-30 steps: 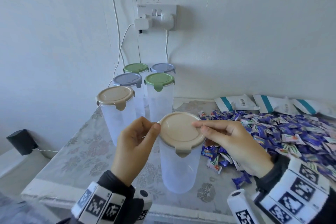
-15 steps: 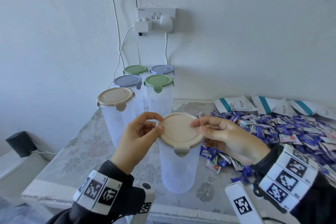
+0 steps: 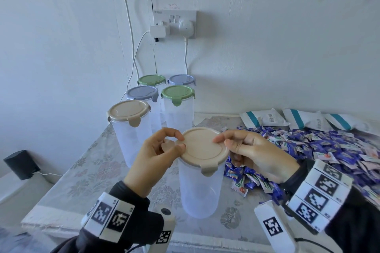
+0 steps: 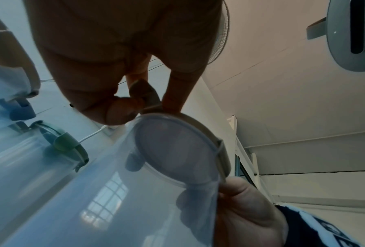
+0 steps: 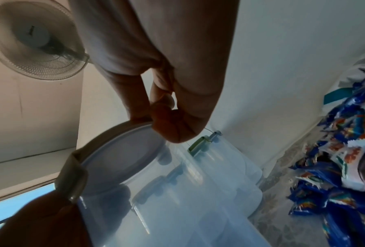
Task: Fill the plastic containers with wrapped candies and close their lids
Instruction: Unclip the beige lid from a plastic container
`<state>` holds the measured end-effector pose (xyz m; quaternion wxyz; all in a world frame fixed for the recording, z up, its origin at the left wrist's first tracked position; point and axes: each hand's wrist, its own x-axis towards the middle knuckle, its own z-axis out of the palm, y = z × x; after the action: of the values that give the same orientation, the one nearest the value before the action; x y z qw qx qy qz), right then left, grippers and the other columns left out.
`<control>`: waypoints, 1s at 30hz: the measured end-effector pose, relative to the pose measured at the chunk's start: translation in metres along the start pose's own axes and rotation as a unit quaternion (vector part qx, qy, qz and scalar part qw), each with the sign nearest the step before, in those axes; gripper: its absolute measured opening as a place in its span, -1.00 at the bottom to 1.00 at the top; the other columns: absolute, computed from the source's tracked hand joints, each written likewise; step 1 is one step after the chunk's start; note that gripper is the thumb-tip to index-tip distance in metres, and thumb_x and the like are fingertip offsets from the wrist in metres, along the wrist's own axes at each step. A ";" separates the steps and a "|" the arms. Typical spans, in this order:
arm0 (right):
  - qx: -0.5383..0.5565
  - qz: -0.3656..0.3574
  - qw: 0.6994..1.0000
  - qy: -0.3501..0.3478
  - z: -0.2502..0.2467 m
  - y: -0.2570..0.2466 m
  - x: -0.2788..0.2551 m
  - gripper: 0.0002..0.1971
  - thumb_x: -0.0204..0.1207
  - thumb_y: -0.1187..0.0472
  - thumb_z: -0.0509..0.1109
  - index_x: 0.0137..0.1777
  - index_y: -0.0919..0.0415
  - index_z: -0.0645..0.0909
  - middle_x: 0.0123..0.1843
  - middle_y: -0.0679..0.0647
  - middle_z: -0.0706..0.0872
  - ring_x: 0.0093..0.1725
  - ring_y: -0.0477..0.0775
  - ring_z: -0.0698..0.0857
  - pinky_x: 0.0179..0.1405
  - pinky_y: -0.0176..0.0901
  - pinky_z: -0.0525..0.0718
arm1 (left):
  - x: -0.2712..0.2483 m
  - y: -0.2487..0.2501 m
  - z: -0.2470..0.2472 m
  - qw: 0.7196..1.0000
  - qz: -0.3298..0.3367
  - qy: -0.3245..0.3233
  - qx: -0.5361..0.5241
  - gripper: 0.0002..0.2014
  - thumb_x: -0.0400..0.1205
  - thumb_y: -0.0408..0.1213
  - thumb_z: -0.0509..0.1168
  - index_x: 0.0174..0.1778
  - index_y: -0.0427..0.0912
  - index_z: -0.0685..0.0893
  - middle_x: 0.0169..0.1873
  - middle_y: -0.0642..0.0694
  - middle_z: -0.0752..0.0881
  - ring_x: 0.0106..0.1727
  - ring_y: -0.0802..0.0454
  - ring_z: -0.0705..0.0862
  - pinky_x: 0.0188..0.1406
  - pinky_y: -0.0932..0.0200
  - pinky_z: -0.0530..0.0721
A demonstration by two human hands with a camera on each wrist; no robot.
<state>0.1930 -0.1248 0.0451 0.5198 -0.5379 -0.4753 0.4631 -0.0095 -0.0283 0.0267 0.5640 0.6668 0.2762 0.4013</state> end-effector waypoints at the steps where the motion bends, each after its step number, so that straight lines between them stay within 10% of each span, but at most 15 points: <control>1: -0.015 -0.004 1.000 -0.001 0.000 -0.001 0.000 -0.82 0.57 0.32 0.29 0.04 0.16 0.72 -0.44 -0.08 0.51 -0.43 -0.11 0.42 -0.42 -0.36 0.50 | 0.000 0.000 -0.001 1.000 0.002 -0.001 0.009 -0.69 0.21 -0.05 0.44 -0.16 0.01 0.66 -0.50 0.00 0.42 -0.44 0.06 0.38 -0.41 0.27 0.41; 6: -0.087 -0.041 0.995 0.030 0.005 -0.004 0.011 -0.71 0.58 0.40 0.32 0.24 0.12 0.58 -0.27 0.06 0.61 -0.25 0.00 0.57 -0.18 -0.25 0.60 | 0.000 0.002 -0.005 0.994 -0.027 -0.095 0.042 -0.23 0.12 0.03 0.44 0.27 0.28 0.32 0.16 -0.03 0.56 0.03 0.00 0.63 -0.32 0.39 0.59; 17: -0.170 -0.077 0.979 0.079 0.015 -0.003 0.016 -0.80 0.59 0.22 0.33 0.17 -0.03 0.60 -0.21 -0.07 0.66 -0.26 -0.10 0.61 -0.29 -0.49 0.53 | 0.004 0.000 -0.002 0.995 -0.045 -0.064 0.066 -0.51 0.28 0.07 0.41 0.00 -0.10 0.47 -0.46 -0.02 0.50 -0.45 0.15 0.49 -0.42 0.30 0.49; 30: -0.205 -0.043 0.977 0.032 0.005 -0.005 -0.008 -0.77 0.53 0.14 0.40 0.11 -0.22 0.60 -0.02 0.25 0.69 0.01 0.29 0.69 0.13 0.11 0.65 | 0.001 -0.004 0.003 0.995 0.007 -0.017 0.101 -0.50 0.18 0.23 0.37 -0.09 0.06 0.46 -0.48 -0.06 0.48 -0.51 0.12 0.43 -0.50 0.33 0.43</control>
<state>0.1869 -0.1317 0.0498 0.4328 -0.6265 -0.5664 0.3152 -0.0058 -0.0284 0.0233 0.4961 0.7287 0.3011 0.3637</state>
